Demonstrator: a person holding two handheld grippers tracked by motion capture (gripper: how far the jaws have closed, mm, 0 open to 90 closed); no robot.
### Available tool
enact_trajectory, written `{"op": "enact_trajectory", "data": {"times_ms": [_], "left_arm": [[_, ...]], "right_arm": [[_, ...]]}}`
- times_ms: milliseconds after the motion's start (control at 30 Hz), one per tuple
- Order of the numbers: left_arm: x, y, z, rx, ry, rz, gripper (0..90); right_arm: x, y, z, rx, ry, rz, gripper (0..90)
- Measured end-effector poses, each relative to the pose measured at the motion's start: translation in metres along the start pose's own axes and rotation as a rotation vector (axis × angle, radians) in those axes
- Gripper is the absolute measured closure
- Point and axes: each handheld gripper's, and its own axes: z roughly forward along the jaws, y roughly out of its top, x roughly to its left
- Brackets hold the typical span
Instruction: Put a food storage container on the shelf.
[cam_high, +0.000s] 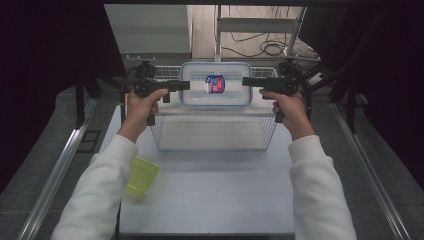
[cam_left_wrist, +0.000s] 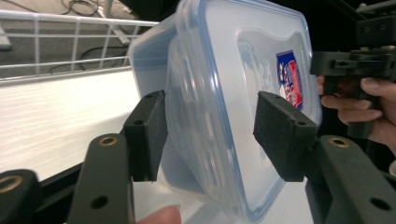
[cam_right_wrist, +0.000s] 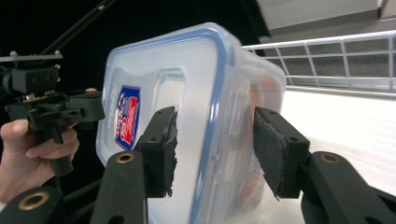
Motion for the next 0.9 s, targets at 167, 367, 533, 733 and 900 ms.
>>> {"op": "enact_trajectory", "data": {"times_ms": [167,367,533,733,900], "left_arm": [[0.004,-0.002,0.006,0.017,0.017,-0.013,33.6],[-0.001,-0.004,0.0,-0.012,0.016,-0.016,25.1],[-0.007,-0.01,-0.017,-0.022,0.024,-0.009,21.4],[-0.015,-0.027,-0.033,0.007,0.039,0.029,21.0],[-0.019,-0.034,-0.039,0.01,0.033,0.036,21.1]], "right_arm": [[-0.001,-0.003,0.002,-0.002,-0.068,0.012,48.4],[0.014,-0.009,-0.008,-0.05,-0.101,-0.03,49.9],[0.016,-0.02,-0.028,-0.045,-0.107,-0.066,67.5],[0.015,-0.049,-0.044,0.041,-0.071,-0.119,89.1],[0.029,-0.066,-0.032,0.109,-0.058,-0.194,89.2]]}}
